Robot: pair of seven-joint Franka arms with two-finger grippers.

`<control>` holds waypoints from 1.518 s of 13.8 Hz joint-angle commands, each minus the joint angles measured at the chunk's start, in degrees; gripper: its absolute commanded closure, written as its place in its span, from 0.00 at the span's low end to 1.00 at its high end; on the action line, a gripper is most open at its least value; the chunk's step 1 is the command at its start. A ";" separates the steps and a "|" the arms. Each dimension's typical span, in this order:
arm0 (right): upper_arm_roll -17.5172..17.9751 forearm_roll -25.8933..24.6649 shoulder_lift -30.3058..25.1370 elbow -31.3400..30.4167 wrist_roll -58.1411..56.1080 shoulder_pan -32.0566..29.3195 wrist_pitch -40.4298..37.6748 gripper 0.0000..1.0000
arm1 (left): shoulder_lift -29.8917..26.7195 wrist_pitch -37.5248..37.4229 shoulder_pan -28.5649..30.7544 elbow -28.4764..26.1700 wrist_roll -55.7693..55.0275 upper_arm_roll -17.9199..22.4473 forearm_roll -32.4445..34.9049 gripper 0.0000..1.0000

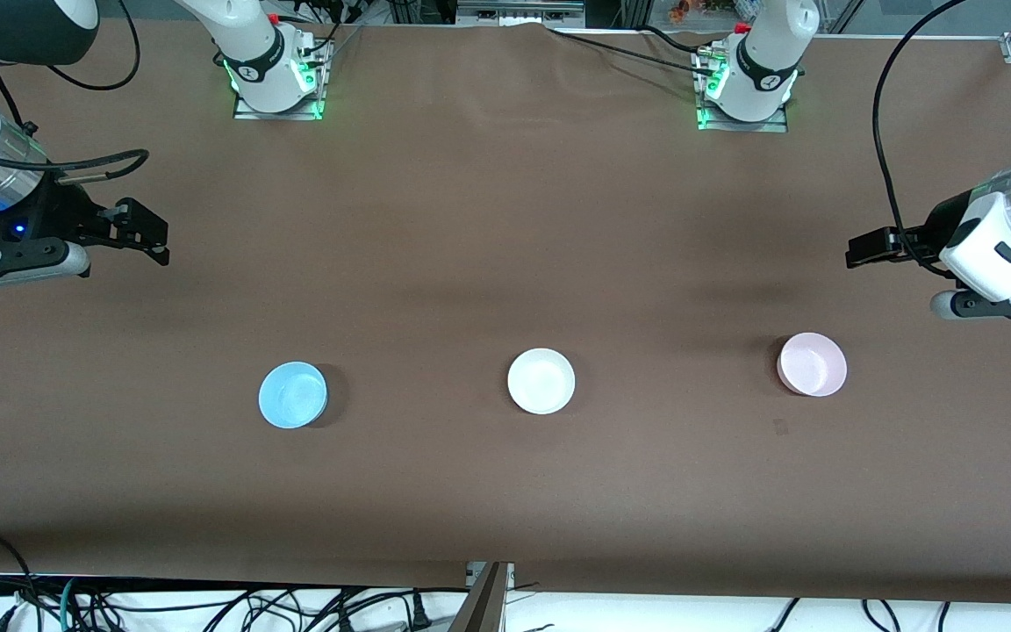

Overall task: Stack pink and blue bowls on white bowl
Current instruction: 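Reach the left gripper to the rim of the pink bowl, then close the left gripper on the pink bowl rim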

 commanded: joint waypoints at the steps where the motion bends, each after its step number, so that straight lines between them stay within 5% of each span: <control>1: 0.18 -0.07 -1.68 -1.58 -0.47 -0.34 0.29 0.00 | -0.24 -0.55 0.52 0.70 -0.36 -0.52 -0.21 0.00; 5: 0.27 -0.07 -1.68 -1.58 -0.39 -0.26 0.81 0.00 | 0.28 -0.20 0.69 0.52 0.34 -0.08 -0.12 0.00; 11: 0.27 -0.07 -1.68 -1.67 -0.38 -0.26 2.84 0.00 | 9.94 2.94 5.79 0.43 4.55 0.10 0.32 0.00; 16: 0.18 -0.07 -1.59 -1.67 -0.39 -0.34 2.75 0.00 | 17.24 14.10 7.63 -1.75 11.74 0.27 1.28 0.00; 21: 0.18 -0.07 -1.59 -1.67 -0.39 -0.34 2.49 0.00 | 17.51 34.47 9.21 -13.35 19.85 3.62 0.23 0.02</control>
